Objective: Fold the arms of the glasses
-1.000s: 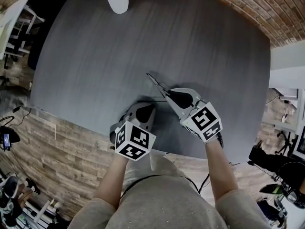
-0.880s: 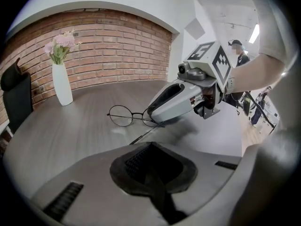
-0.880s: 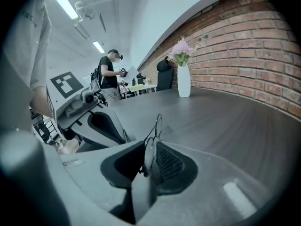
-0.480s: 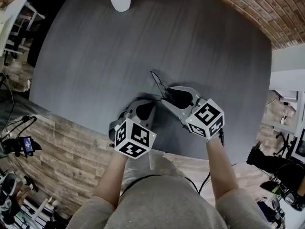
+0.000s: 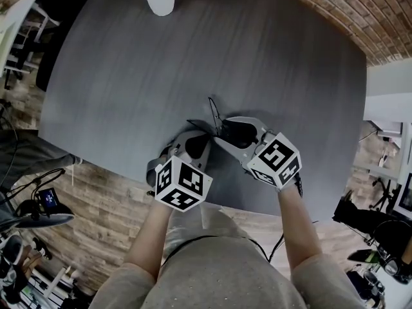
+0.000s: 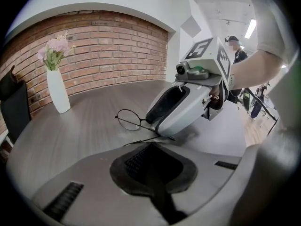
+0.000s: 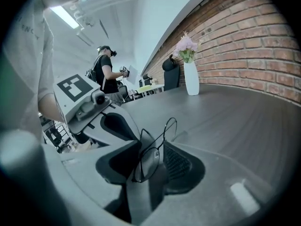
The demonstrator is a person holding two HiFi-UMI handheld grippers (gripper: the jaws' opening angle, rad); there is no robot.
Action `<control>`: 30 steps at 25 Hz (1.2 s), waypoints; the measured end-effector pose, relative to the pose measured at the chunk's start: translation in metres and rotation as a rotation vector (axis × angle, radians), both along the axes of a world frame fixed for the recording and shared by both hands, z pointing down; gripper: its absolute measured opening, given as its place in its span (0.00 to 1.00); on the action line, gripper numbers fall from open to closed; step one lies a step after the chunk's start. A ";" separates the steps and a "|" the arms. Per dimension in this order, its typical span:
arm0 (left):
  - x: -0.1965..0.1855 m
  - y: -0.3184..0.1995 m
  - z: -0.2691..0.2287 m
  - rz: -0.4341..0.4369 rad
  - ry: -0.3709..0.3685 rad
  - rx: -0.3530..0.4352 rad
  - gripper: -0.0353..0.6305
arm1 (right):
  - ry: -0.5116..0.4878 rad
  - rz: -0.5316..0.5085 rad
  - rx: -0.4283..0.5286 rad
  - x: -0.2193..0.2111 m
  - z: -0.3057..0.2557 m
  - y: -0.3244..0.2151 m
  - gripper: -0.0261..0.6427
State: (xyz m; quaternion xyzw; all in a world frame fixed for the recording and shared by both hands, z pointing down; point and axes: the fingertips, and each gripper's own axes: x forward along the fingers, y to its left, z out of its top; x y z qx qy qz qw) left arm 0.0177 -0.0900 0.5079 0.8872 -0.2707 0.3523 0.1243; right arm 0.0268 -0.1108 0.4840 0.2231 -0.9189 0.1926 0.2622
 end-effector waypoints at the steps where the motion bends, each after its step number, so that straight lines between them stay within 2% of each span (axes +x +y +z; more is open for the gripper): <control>1: 0.002 0.000 0.000 0.006 -0.003 0.004 0.05 | 0.003 -0.001 0.000 0.000 0.000 0.000 0.29; 5: 0.006 -0.002 -0.001 0.045 -0.026 0.029 0.05 | 0.006 -0.006 -0.003 0.000 0.001 0.001 0.29; 9: 0.007 -0.003 0.001 0.107 -0.088 0.073 0.05 | 0.015 -0.021 -0.013 0.001 0.003 0.003 0.28; 15: 0.005 -0.008 0.002 0.138 -0.107 0.084 0.05 | 0.053 -0.045 0.000 0.003 0.006 0.004 0.27; 19: 0.000 -0.011 0.001 0.114 -0.097 0.080 0.05 | 0.089 -0.051 0.013 0.004 0.006 0.003 0.20; 27: -0.007 -0.009 0.001 0.054 -0.043 0.048 0.05 | 0.128 -0.075 0.058 0.000 0.004 -0.001 0.18; 30: -0.011 -0.012 0.000 -0.003 -0.011 0.028 0.05 | 0.133 -0.089 0.079 0.001 0.002 -0.001 0.18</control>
